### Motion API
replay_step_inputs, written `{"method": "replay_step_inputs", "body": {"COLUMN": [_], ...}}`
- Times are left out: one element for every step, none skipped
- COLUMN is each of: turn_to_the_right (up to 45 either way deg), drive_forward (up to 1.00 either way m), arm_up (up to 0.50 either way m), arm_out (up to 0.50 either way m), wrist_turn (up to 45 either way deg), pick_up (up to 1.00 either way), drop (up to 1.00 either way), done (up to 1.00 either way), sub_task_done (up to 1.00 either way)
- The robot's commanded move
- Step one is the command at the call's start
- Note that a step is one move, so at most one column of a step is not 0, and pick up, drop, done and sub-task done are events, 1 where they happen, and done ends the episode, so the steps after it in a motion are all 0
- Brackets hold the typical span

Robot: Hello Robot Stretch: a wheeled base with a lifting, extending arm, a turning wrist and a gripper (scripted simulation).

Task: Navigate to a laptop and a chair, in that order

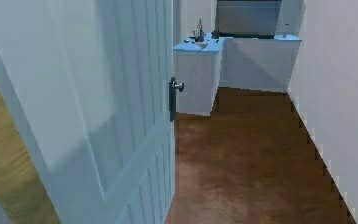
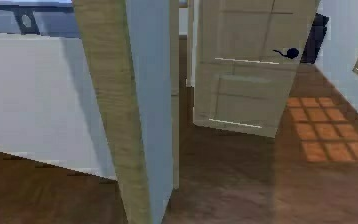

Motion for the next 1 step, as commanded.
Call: {"method": "replay_step_inputs", "body": {"turn_to_the_right": [27.0], "drive_forward": [0.00], "arm_up": [0.00], "arm_out": [0.00], "wrist_turn": [0.0], "pick_up": [0.00], "drop": [0.00], "done": [0.00], "sub_task_done": [0.00]}}
